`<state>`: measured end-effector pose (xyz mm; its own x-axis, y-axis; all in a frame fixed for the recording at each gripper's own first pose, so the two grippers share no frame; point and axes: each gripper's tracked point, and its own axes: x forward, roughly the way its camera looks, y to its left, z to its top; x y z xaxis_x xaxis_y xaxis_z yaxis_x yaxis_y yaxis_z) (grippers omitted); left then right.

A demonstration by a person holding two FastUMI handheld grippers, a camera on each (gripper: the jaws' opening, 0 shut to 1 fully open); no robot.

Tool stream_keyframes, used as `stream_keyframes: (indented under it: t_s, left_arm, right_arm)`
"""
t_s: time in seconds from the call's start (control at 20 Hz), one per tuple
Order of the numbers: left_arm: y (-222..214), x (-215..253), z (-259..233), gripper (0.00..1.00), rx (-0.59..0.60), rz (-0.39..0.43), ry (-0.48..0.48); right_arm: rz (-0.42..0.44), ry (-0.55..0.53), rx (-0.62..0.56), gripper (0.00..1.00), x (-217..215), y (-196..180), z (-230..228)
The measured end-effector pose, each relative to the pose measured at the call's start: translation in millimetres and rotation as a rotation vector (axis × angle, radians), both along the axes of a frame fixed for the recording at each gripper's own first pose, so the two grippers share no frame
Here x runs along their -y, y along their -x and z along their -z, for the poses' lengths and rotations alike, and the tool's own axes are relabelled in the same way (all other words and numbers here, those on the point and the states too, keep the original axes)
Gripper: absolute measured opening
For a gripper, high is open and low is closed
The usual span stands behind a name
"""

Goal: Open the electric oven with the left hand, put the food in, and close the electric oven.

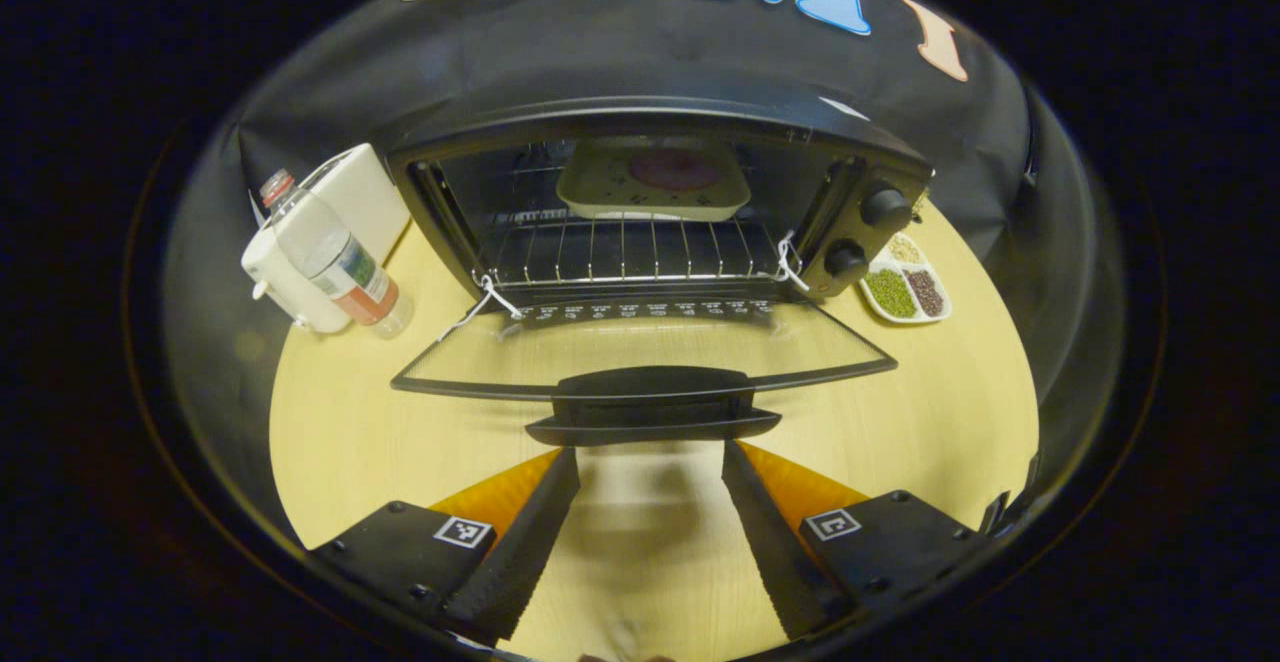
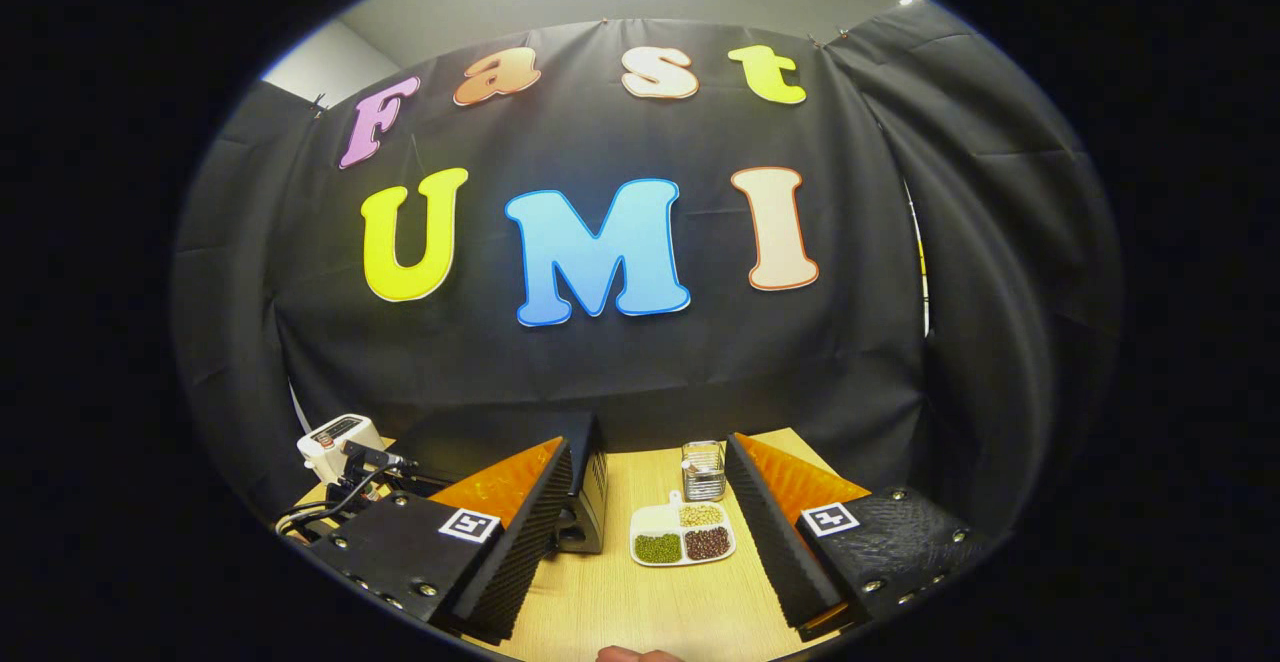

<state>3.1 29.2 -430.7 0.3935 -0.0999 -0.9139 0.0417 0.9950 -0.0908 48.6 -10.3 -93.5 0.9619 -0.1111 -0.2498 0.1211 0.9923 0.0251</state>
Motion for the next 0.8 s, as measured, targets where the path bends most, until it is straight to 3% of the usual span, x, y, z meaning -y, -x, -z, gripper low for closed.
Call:
stream_keyframes:
  t_s: [0.8]
  left_arm:
    - [-28.6,-1.4,-39.2,1.0,0.131,-0.025,0.027]
  right_arm:
    - [-0.02,0.021,-0.002,0.94,-3.6,-5.9,-2.6]
